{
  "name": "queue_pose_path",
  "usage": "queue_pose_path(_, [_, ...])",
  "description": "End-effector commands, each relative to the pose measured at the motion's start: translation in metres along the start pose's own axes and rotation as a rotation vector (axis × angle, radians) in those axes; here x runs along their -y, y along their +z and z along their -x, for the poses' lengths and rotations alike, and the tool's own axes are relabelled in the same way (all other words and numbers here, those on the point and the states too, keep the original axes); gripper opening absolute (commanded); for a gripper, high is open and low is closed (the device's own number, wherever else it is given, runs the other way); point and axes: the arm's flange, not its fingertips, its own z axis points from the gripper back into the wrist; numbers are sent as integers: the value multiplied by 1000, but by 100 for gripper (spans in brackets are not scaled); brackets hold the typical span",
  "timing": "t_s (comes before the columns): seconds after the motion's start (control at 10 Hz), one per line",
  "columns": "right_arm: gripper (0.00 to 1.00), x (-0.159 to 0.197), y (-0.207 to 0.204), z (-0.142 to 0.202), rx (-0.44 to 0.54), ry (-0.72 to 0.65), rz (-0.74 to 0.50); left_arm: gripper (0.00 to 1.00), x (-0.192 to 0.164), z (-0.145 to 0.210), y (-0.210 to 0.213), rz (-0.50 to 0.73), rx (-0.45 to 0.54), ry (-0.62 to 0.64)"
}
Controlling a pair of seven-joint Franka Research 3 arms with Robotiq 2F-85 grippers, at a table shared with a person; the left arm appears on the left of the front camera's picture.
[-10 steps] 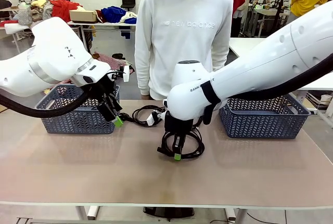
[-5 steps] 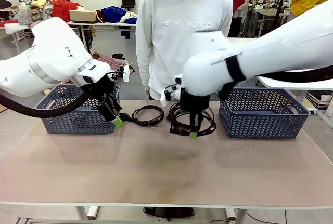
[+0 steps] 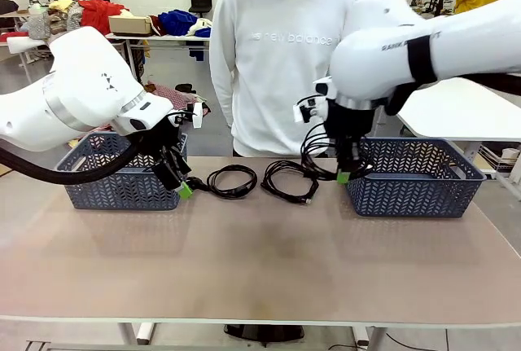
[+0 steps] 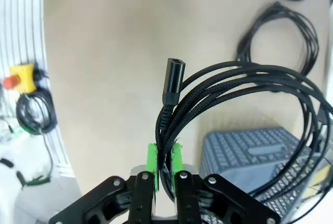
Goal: Organize the cables according to human instructions.
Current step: Pick up a bundle of cables and place it in the basket indicated by the human.
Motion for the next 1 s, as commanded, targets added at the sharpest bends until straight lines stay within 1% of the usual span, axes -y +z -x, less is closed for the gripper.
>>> queue_pose_path(0.0, [0, 19, 7, 37, 7, 65, 2, 100, 0, 0, 1, 2, 1, 2])
queue_pose_path(0.2, [0, 39, 5, 80, 14, 48, 4, 100, 0, 0, 1, 2, 1, 2])
queue_pose_path(0.5, [0, 73, 0, 137, 29, -49, 19, 100, 0, 0, 1, 2, 1, 2])
queue_pose_path(0.6, [0, 84, -4, 149, 15, -60, 17, 100, 0, 0, 1, 2, 1, 2])
queue_pose_path(0.9, [0, 110, -20, 171, 28, -77, 50, 100, 0, 0, 1, 2, 1, 2])
